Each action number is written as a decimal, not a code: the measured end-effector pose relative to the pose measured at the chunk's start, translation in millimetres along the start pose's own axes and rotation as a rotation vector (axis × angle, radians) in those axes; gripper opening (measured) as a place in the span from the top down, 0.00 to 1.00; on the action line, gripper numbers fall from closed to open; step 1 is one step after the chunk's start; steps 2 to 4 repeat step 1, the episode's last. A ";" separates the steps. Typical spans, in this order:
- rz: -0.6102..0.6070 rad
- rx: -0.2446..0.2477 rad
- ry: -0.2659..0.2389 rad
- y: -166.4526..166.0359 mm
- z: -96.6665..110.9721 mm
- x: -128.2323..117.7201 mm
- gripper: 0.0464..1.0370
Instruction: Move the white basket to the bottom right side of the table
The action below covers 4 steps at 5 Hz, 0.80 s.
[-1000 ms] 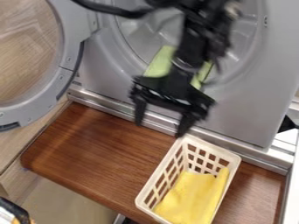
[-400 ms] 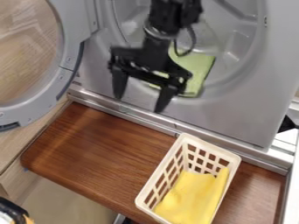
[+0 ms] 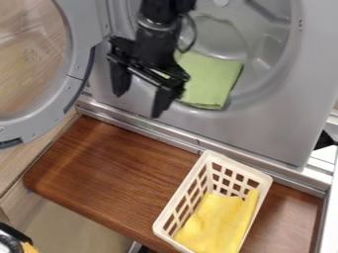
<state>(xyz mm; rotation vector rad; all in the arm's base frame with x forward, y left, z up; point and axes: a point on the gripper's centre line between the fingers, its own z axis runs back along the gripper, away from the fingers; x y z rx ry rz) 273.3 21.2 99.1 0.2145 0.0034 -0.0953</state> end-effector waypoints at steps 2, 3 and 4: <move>-0.139 -0.028 -0.025 13.2 1.4 -3.8 0.04; -0.139 -0.028 -0.025 13.2 1.4 -3.8 0.04; -0.139 -0.028 -0.025 13.2 1.4 -3.8 0.04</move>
